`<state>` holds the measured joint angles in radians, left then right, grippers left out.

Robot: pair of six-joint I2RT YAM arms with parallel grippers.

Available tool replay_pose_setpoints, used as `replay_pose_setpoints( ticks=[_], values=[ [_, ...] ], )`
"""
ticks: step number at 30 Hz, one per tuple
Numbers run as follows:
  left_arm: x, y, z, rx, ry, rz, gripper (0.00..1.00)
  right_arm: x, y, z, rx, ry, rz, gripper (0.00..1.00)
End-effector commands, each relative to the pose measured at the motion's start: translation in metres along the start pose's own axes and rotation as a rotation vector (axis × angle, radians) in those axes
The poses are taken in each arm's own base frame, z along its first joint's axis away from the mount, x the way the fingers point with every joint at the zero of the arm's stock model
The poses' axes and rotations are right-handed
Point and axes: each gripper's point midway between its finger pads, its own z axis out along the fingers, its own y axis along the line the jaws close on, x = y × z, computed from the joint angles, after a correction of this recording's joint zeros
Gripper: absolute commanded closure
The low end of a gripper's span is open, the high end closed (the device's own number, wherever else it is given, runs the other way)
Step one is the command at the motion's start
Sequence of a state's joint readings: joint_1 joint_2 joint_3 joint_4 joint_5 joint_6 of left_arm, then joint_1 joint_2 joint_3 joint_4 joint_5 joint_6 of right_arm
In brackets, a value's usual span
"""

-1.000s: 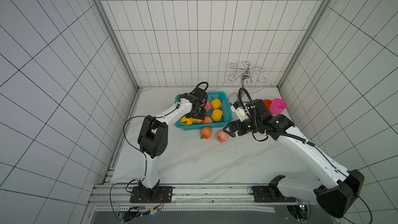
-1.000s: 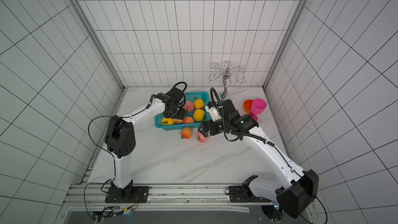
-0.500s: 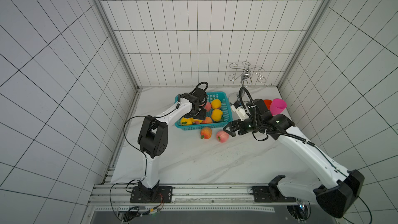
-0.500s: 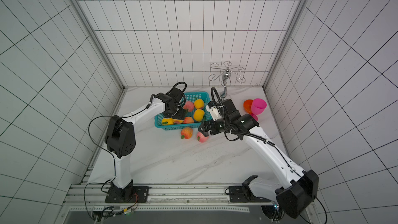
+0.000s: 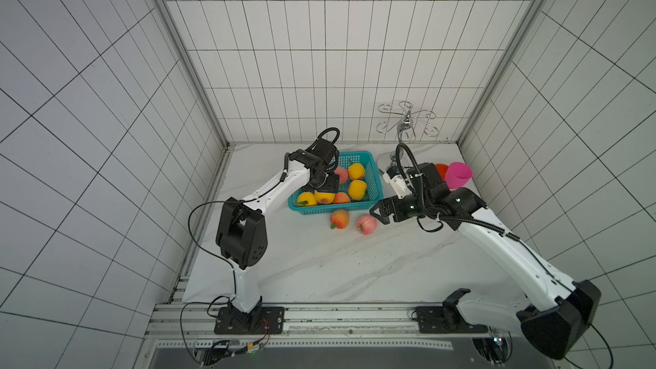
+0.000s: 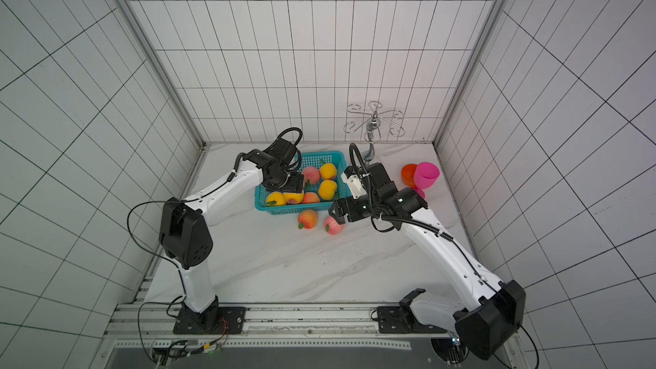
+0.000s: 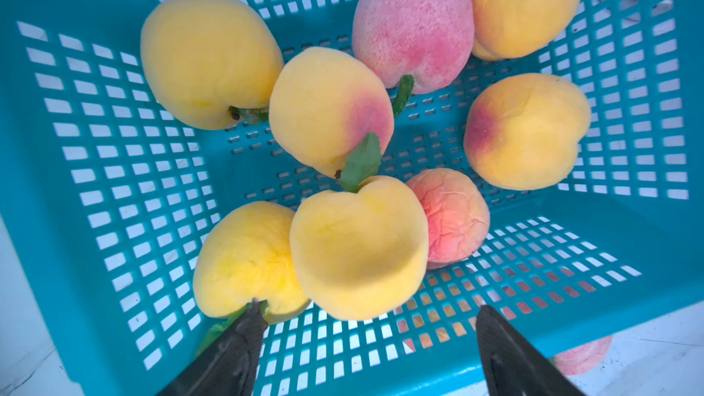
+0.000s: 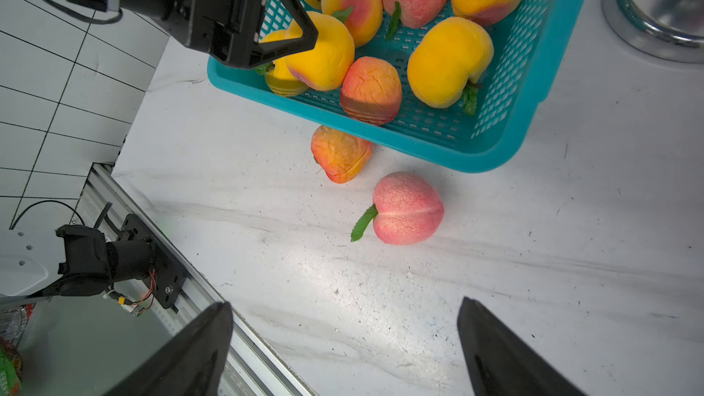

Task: Put the peaches into the basket
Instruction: Place the peach in the basket, then pick up the peach from the center of the board.

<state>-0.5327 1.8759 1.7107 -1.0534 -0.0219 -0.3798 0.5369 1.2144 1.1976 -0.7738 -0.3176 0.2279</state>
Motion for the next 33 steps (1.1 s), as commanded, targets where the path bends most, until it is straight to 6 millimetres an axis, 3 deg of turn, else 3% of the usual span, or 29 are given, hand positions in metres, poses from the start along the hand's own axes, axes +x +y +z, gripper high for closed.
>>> replay_pose_setpoints(
  ticks=[1, 8, 17, 27, 33],
  values=[
    [-0.001, -0.01, -0.026, 0.039, -0.034, -0.012, 0.14, 0.013, -0.01, -0.005, 0.042, 0.028, 0.023, 0.05],
    [0.025, -0.023, -0.054, 0.053, -0.051, -0.016, 0.14, 0.027, -0.014, -0.013, 0.067, 0.035, 0.045, 0.05],
    [0.075, -0.044, -0.09, 0.067, -0.076, -0.044, 0.12, 0.044, -0.016, -0.02, 0.067, 0.019, 0.091, 0.05],
    [0.116, -0.057, -0.11, 0.144, -0.099, -0.033, 0.11, 0.059, -0.02, -0.018, 0.087, -0.002, 0.161, 0.05],
    [0.132, -0.055, -0.113, 0.211, -0.096, -0.003, 0.11, 0.065, -0.021, -0.001, 0.139, 0.019, 0.172, 0.05]
  ],
)
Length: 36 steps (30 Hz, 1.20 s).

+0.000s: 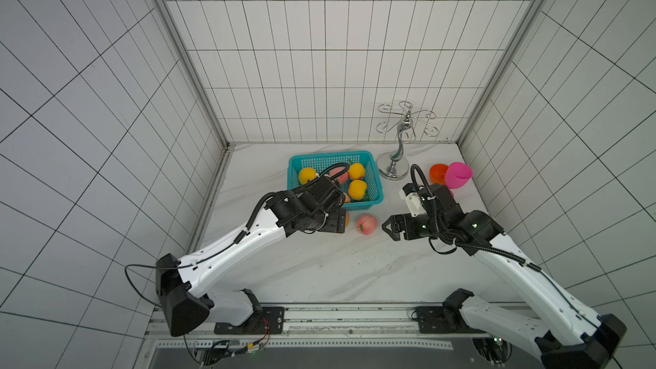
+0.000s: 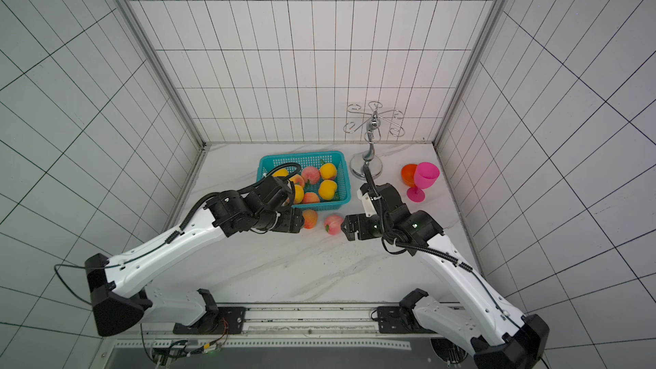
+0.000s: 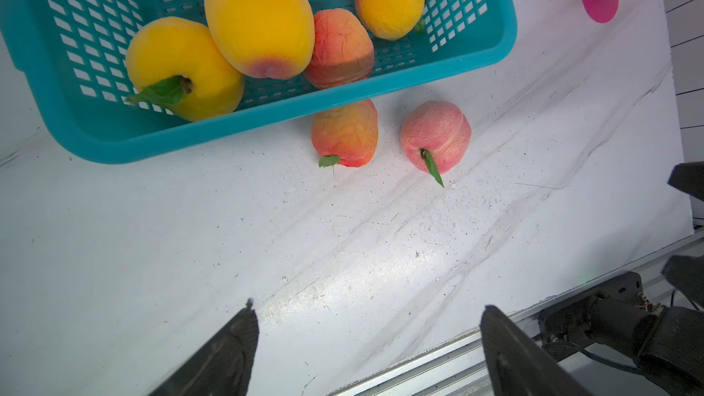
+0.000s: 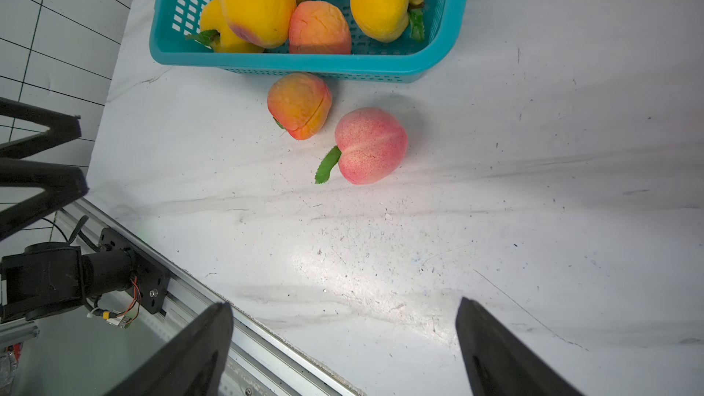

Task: Put the peaches into the basket
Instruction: Pick up the peach from the center of the board.

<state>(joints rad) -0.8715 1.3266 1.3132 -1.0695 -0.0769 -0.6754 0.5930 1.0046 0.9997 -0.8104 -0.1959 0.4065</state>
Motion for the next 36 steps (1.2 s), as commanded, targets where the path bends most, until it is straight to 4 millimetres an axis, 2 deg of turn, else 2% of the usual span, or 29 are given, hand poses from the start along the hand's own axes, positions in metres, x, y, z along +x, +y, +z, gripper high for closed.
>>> replay_pose_setpoints(
  ticks=[1, 10, 11, 19, 24, 32, 36],
  values=[
    [0.004, -0.004, -0.004, 0.056, -0.017, 0.002, 0.11, 0.007, -0.005, 0.016, 0.058, 0.02, 0.034, 0.05],
    [0.041, 0.01, -0.014, 0.137, 0.011, 0.007, 0.11, 0.007, 0.013, 0.04, 0.109, 0.029, 0.077, 0.05],
    [0.045, 0.011, -0.016, 0.148, 0.013, 0.008, 0.11, 0.002, 0.017, 0.043, 0.099, 0.005, 0.085, 0.05],
    [0.065, 0.019, -0.028, 0.226, -0.008, 0.029, 0.11, 0.002, 0.011, 0.061, 0.163, -0.028, 0.136, 0.06],
    [0.068, 0.02, -0.038, 0.266, -0.041, 0.018, 0.11, 0.007, 0.009, 0.074, 0.193, -0.013, 0.144, 0.06],
    [0.066, 0.03, -0.029, 0.233, -0.046, 0.044, 0.1, 0.016, -0.003, 0.103, 0.22, -0.003, 0.157, 0.05],
    [0.059, 0.033, -0.026, 0.228, -0.044, 0.036, 0.11, 0.012, -0.003, 0.116, 0.217, 0.012, 0.152, 0.05]
  ],
)
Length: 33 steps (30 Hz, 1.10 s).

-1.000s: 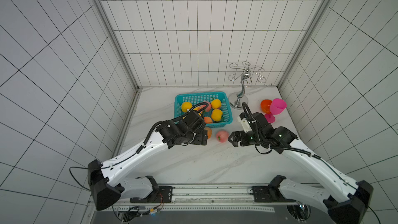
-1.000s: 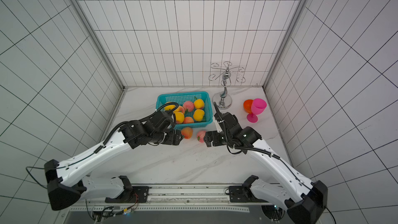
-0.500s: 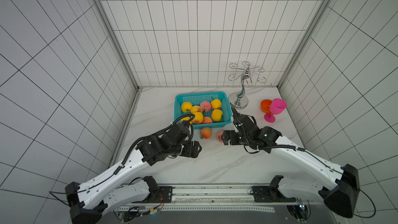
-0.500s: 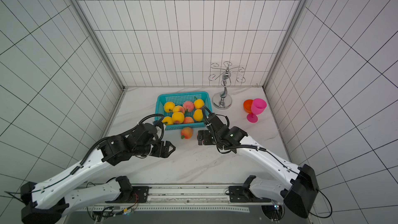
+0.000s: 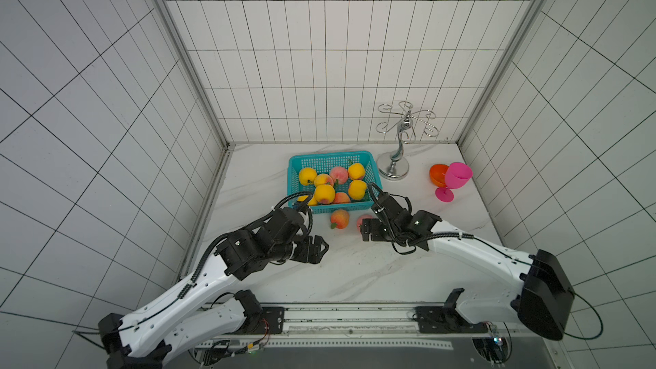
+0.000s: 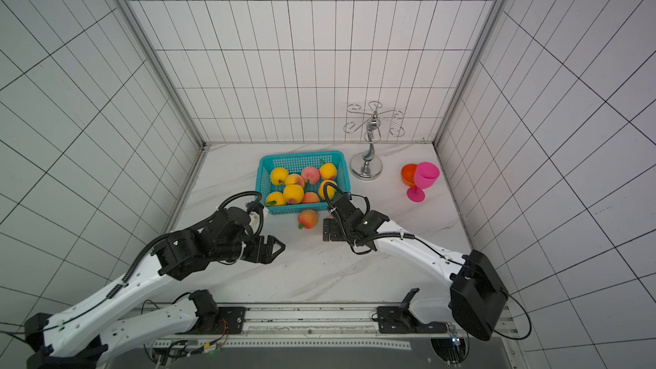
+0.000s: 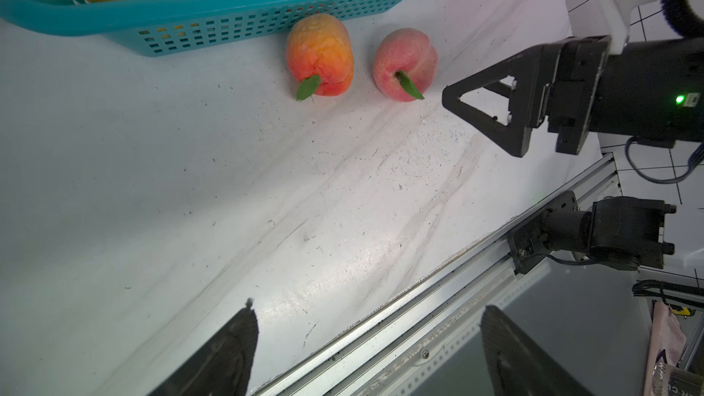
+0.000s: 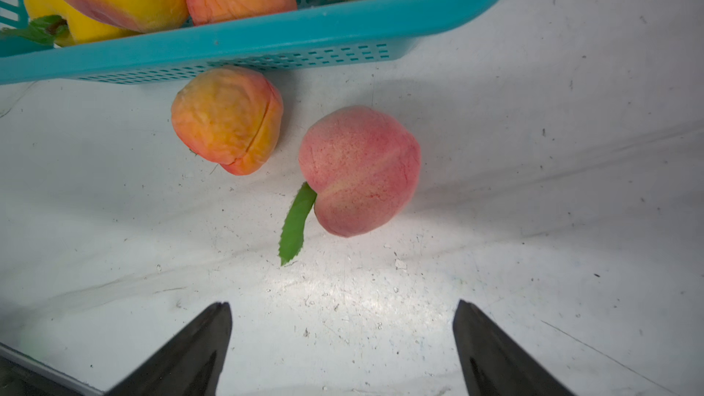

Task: Put the peaches into the basket
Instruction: Pick up the peach from the center of the board.

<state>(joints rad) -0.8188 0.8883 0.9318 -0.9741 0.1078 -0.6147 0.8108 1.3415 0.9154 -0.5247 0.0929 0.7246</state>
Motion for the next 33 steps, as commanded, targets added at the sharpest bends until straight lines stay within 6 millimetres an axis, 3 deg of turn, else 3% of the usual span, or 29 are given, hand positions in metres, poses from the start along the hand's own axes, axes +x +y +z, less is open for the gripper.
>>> replay_pose_setpoints(
  ticks=[1, 13, 25, 33],
  values=[
    [-0.008, 0.001, 0.002, 0.01, -0.019, 0.016, 0.11, -0.006, -0.001, 0.012, 0.001, -0.015, 0.013, 0.05],
    [-0.022, 0.004, 0.024, 0.004, 0.008, -0.003, 0.11, -0.017, -0.017, 0.039, 0.037, 0.036, 0.006, 0.06],
    [-0.025, 0.003, 0.037, -0.009, 0.06, -0.023, 0.1, -0.028, 0.002, 0.051, -0.047, 0.025, -0.035, 0.06],
    [-0.028, 0.005, 0.035, -0.02, 0.052, -0.026, 0.11, -0.027, -0.001, 0.06, -0.037, 0.04, -0.032, 0.06]
  ],
)
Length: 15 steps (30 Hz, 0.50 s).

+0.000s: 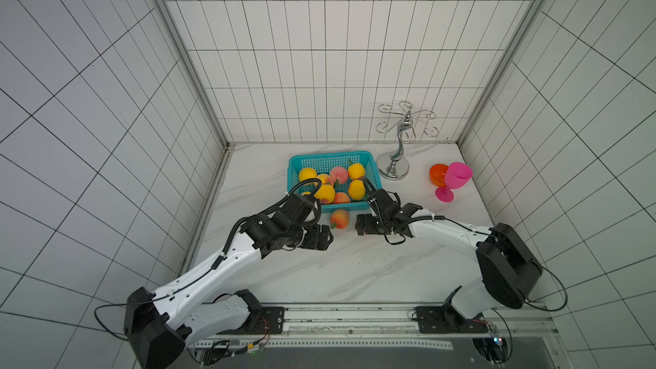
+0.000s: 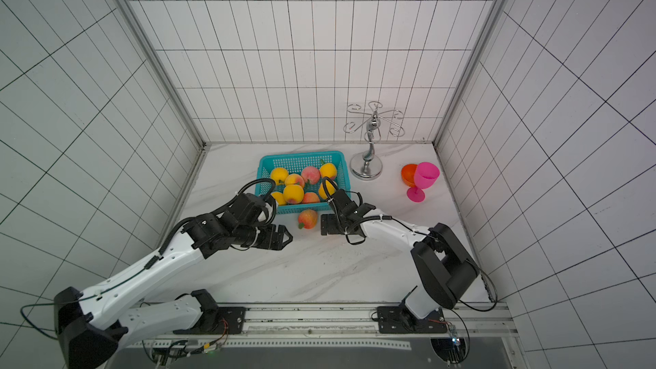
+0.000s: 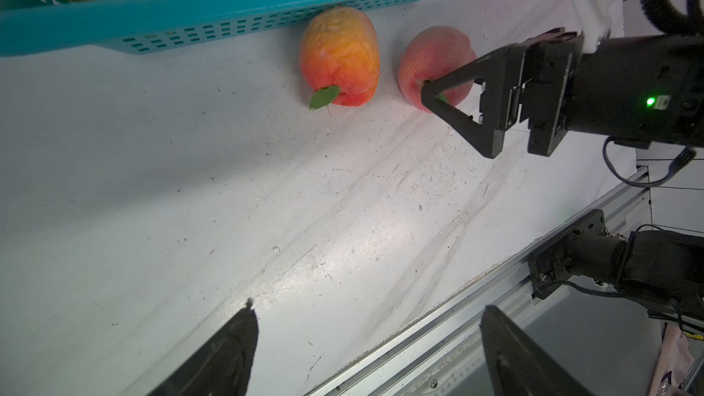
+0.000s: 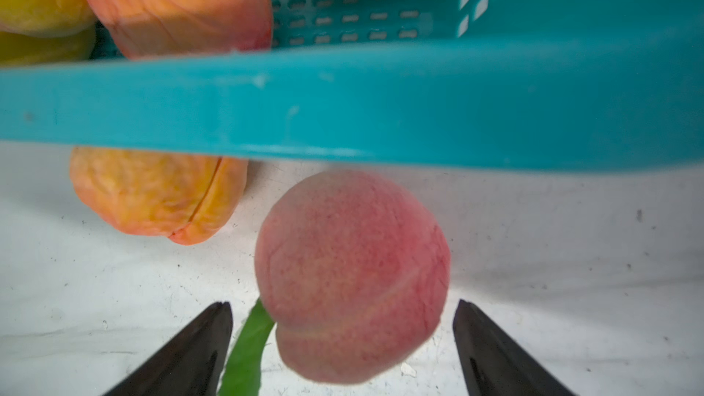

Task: Put the peaches into the basket
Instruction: Pick up the peach from the center of the board.

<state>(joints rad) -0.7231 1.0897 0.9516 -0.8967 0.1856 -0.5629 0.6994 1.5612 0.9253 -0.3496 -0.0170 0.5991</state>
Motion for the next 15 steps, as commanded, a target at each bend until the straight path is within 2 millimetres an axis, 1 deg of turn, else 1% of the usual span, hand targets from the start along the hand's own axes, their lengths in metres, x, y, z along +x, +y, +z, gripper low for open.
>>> replay_pose_setpoints(
  ticks=[1, 11, 14, 15],
  values=[
    [-0.011, -0.006, -0.009, 0.016, -0.038, 0.012, 0.1, -0.016, 0.007, -0.002, -0.019, -0.027, 0.002, 0.06],
    [-0.007, 0.003, -0.011, 0.001, -0.036, -0.012, 0.11, -0.016, 0.009, 0.006, -0.033, -0.011, 0.0, 0.12],
    [-0.007, 0.007, -0.012, 0.0, -0.043, -0.02, 0.11, -0.017, 0.011, 0.007, -0.044, -0.014, -0.003, 0.19],
    [-0.007, 0.007, -0.012, 0.0, -0.043, -0.022, 0.11, -0.017, 0.011, 0.007, -0.044, -0.015, -0.005, 0.19]
  ],
)
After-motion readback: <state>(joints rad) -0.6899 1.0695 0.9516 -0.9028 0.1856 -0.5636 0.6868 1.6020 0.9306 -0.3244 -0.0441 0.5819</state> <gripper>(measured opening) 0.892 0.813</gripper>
